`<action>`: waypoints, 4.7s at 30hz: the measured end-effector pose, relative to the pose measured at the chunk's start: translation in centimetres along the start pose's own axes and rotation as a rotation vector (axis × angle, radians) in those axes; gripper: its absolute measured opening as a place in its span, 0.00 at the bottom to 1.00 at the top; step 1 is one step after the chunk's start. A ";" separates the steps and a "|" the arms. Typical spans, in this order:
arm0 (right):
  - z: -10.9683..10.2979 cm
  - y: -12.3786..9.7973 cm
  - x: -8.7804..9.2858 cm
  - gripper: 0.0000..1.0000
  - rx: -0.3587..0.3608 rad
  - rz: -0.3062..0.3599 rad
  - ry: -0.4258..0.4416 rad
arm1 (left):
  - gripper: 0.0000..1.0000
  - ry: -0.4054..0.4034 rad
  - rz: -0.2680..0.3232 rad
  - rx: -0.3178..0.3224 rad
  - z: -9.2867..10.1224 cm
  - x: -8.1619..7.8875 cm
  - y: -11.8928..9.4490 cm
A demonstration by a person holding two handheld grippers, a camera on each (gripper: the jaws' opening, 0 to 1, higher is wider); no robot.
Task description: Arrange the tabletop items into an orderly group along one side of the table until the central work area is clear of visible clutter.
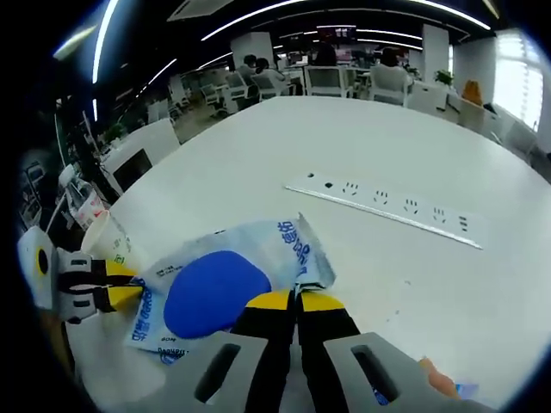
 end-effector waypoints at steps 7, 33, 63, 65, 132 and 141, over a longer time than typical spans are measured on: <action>-0.6 -0.1 0.7 0.00 -0.002 -0.020 -0.033 | 0.05 0.025 -0.008 -0.013 -0.5 0.2 0.1; -2.4 -2.6 2.6 0.00 0.036 -0.039 -0.223 | 0.05 0.158 0.004 -0.055 -0.6 -0.1 -0.1; -4.5 -4.2 4.8 0.00 0.089 -0.107 -0.347 | 0.00 0.359 -0.026 -0.118 -1.7 -0.4 0.7; -4.7 -4.2 5.0 0.00 0.092 -0.114 -0.351 | 0.00 0.354 -0.029 -0.115 -1.8 -0.5 0.9; -6.4 -4.7 8.8 0.07 0.135 0.026 -0.076 | 0.00 0.549 -0.006 -0.164 -0.8 -1.1 2.1; -6.3 -5.4 8.9 0.15 0.145 0.026 -0.082 | 0.07 0.601 -0.019 -0.188 -1.6 -1.1 2.0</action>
Point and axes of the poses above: the point that each gripper's makers call its tool centre point, and the gripper's own axes: y roughly forward along the fingers, z roughly to its right, x roughly out of its underside, the point moved 1 cm from there along -y, roughly backward along the fingers, and after that the axes turned 13 degrees about -x, right-handed, at the moved point
